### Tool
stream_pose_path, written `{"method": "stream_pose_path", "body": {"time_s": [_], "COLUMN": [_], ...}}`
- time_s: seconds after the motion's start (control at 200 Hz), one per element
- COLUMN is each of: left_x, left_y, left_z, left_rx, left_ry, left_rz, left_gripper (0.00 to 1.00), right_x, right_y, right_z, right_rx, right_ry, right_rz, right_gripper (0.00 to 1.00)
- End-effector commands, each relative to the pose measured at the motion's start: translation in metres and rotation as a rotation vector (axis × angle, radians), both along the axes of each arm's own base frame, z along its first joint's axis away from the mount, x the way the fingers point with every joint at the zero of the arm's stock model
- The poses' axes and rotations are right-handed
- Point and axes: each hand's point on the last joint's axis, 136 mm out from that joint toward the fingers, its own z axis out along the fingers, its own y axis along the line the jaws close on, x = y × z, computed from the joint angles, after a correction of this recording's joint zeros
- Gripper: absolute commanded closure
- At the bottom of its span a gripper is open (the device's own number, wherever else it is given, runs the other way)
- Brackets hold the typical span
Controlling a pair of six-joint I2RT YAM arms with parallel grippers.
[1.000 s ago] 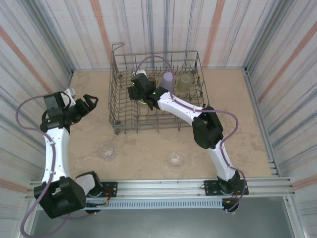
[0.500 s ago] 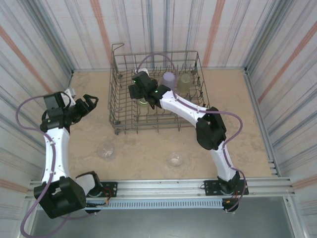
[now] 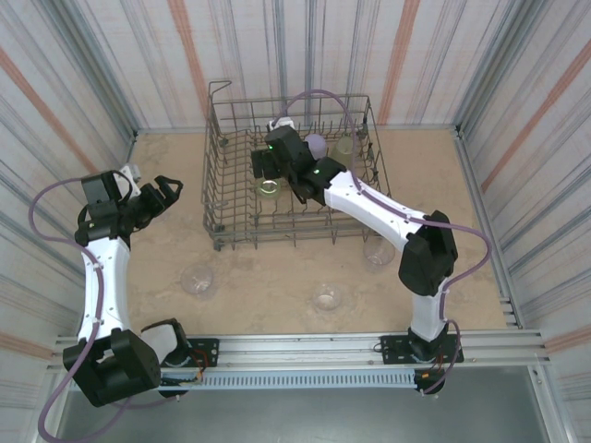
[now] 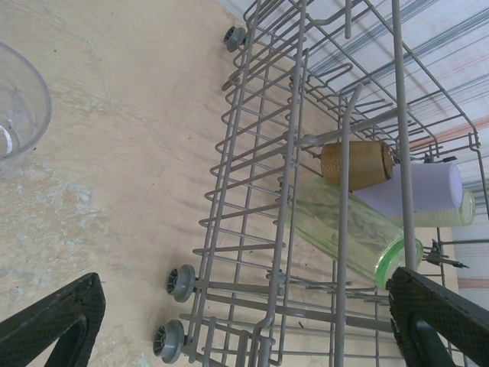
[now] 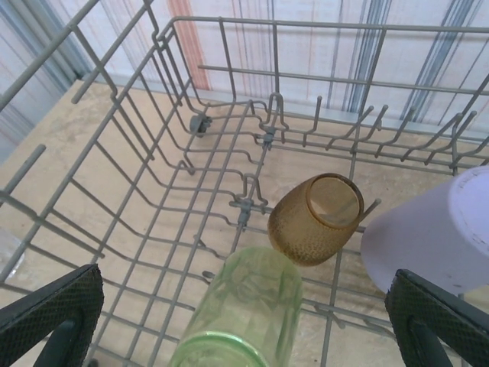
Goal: Load the cups into the dish rack
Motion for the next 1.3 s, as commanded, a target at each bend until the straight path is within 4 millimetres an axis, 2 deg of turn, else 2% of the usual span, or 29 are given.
{"method": "stream_pose_path", "body": {"time_s": [0.0,0.276,0.776,1.102,1.292], "left_x": [-0.002,-0.001,0.001,0.002,0.001], "left_y": [0.007,0.016,0.022,0.021,0.021], "left_z": [-0.003,-0.013,-0.02,-0.021,-0.021], "left_rx": [0.028,0.06,0.119,0.112,0.115], "left_ry": [0.005,0.046,0.081,0.086,0.084], "left_rz": [0.021,0.059,0.09,0.087,0.09], "left_gripper": [0.01,0.01,0.01,0.01,0.01], "right_x": [-0.015,-0.037,-0.07,-0.097,-0.119], "right_y": [-0.01,-0.045,-0.13,-0.158,-0.163], "right_z": [0.018,0.008,-0.01,-0.024,-0.02], "right_rx": [0.055,0.084,0.107,0.129,0.115], "right_ry": [0.007,0.064,0.1,0.133,0.117], "right_rz": [0.01,0.006,-0.115,-0.194,-0.193], "right_gripper": [0.01,0.01,0.01,0.01,0.01]}}
